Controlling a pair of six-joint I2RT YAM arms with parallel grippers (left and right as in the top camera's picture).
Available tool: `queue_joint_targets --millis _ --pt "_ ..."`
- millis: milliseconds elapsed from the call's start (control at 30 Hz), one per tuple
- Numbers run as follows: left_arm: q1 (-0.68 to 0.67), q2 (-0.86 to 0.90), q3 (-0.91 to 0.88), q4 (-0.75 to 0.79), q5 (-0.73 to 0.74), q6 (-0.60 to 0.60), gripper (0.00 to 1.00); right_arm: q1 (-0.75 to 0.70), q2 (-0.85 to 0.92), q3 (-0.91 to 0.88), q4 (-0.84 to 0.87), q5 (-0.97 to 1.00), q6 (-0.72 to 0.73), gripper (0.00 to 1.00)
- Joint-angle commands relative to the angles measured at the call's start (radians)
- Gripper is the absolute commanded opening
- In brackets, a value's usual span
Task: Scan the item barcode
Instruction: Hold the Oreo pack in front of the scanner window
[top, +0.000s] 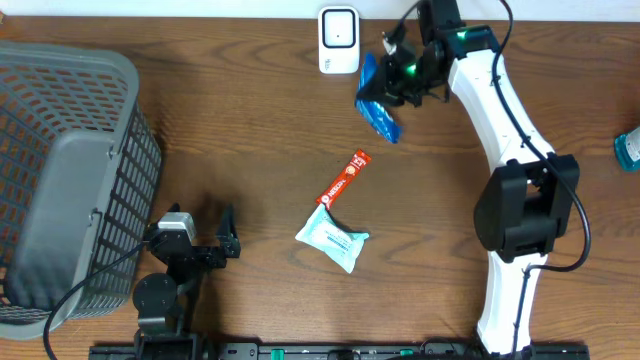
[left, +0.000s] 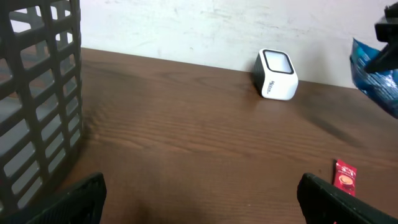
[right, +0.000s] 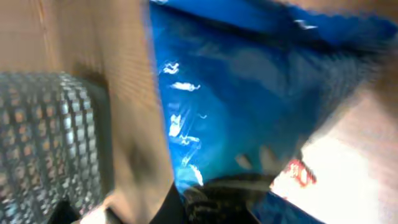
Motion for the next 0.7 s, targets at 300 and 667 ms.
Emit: queue_joint_targets --millis 300,667 --pt "0.006 0.000 -0.015 -0.034 0.013 -0.005 0.98 0.071 0.016 0.018 0.412 0.218 0.304 0.01" --pt "0.006 0.000 -0.015 -0.034 0.013 -0.005 0.98 0.114 0.230 0.019 0.903 0.219 0.855 0.01"
